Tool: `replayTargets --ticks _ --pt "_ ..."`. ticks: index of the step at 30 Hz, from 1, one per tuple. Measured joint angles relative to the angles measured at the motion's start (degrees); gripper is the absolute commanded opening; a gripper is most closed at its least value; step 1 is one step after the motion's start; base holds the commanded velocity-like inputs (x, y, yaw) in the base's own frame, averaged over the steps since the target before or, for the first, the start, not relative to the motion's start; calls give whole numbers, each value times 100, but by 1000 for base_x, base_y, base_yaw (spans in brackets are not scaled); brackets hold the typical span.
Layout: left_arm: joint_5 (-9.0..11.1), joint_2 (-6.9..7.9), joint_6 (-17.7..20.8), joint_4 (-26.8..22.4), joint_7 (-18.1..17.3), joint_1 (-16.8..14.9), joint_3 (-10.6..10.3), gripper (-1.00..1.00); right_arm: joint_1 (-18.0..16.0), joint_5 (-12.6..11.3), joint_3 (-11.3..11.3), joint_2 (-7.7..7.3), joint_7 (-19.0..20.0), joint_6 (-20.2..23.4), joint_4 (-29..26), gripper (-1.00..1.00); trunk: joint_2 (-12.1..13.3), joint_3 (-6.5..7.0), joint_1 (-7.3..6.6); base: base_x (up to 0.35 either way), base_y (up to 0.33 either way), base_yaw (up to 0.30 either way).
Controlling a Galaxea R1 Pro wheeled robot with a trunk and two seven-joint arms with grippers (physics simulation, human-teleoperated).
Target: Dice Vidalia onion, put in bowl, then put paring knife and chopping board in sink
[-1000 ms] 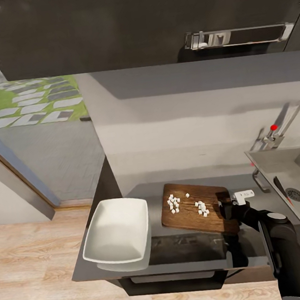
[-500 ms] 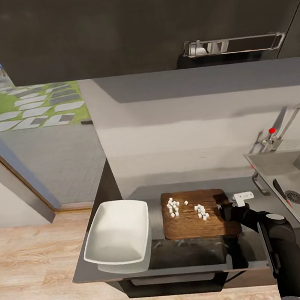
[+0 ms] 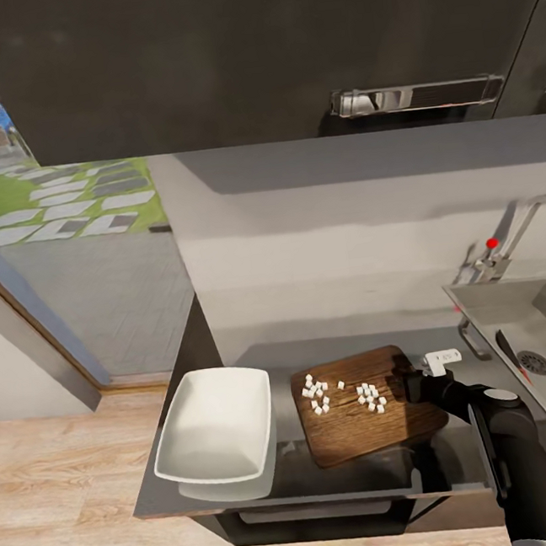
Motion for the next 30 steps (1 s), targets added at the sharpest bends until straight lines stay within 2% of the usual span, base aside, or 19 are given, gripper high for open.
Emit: replayTargets --ticks 10,30 --pt "0 0 0 0 0 0 0 100 0 4 -8 0 -4 0 0 -100 0 18 0 0 0 0" --pt "8 0 5 0 0 0 0 100 1 10 -16 -7 -4 3 -4 -100 0 191 0 0 0 0"
